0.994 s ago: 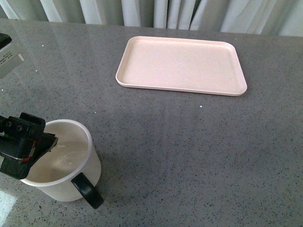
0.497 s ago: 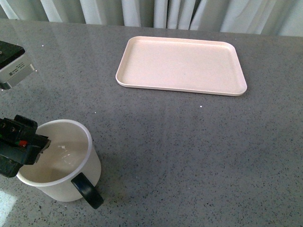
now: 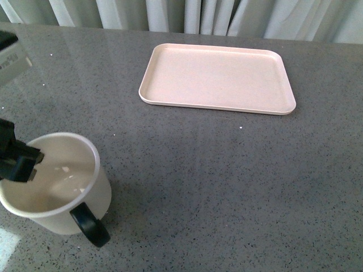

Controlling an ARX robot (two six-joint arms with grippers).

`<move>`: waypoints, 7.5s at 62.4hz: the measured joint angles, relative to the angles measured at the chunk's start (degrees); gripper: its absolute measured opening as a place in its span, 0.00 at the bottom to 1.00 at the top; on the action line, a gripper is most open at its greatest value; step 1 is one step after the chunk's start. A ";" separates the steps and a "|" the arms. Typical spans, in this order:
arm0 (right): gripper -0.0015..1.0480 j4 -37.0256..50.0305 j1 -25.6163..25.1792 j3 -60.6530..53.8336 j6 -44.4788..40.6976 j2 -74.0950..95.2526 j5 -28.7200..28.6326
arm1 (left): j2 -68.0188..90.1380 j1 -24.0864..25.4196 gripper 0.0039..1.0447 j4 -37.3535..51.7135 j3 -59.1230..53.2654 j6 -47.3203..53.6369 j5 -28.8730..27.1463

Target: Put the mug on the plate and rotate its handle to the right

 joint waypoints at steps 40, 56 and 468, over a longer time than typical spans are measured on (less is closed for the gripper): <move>0.91 0.00 0.00 0.00 0.02 0.00 0.00 | 26.99 -12.33 0.02 -11.50 45.64 -5.95 0.81; 0.91 0.00 0.00 0.00 0.02 0.00 0.00 | 37.64 -14.01 0.02 -16.33 60.15 -6.32 0.83; 0.91 -17.55 -9.07 20.33 -1.18 35.23 -28.48 | -84.70 11.67 0.91 8.94 -38.32 -8.87 -10.58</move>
